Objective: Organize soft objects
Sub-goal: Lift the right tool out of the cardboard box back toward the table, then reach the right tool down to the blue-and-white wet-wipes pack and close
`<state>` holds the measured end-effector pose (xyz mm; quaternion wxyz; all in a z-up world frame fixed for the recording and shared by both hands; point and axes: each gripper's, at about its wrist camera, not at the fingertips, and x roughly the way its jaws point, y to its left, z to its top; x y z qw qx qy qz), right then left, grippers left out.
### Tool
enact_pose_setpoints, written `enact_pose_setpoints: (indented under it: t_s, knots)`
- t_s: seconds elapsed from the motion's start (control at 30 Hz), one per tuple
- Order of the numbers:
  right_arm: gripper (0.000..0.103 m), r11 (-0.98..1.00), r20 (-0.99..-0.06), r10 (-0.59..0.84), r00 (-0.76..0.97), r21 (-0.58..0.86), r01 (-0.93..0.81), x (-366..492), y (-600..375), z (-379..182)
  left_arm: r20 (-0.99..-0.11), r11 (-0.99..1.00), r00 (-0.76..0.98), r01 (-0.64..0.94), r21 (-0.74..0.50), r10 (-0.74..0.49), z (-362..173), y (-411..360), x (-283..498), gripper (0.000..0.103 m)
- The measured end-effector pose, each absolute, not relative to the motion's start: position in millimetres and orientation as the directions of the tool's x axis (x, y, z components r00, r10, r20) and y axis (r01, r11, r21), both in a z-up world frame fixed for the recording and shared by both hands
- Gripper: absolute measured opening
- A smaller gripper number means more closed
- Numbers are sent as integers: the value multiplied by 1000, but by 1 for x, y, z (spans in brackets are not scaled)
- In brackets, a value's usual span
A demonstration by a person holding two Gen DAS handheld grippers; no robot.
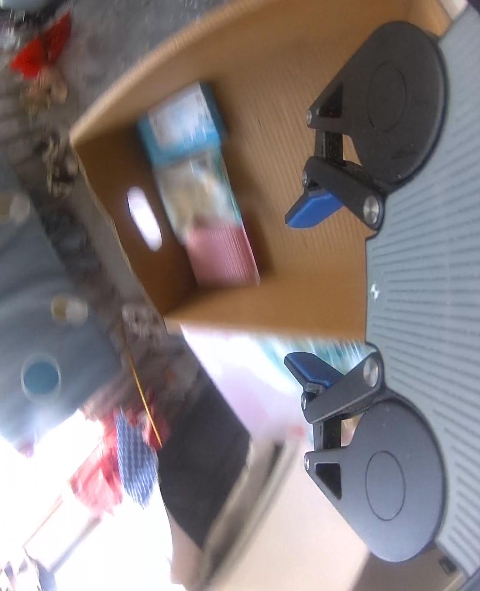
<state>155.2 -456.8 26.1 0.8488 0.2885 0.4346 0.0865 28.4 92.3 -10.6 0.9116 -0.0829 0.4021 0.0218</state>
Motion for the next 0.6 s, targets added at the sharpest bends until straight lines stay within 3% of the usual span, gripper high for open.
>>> enact_pose_setpoints:
  t_s: [0.33,0.43,0.6]
  knots:
    - [74,641,-549,721,423,760,-105,159,-307,7,-712,977,687,-7,-212,-149,-26,78,36,81]
    - [71,633,-563,755,336,759,-151,170,-249,-7,-739,973,648,20,-230,-187,-40,65,57,75]
    - [56,718,-683,694,228,677,-162,194,-180,-42,-797,968,562,27,-249,-221,-68,47,96,67]
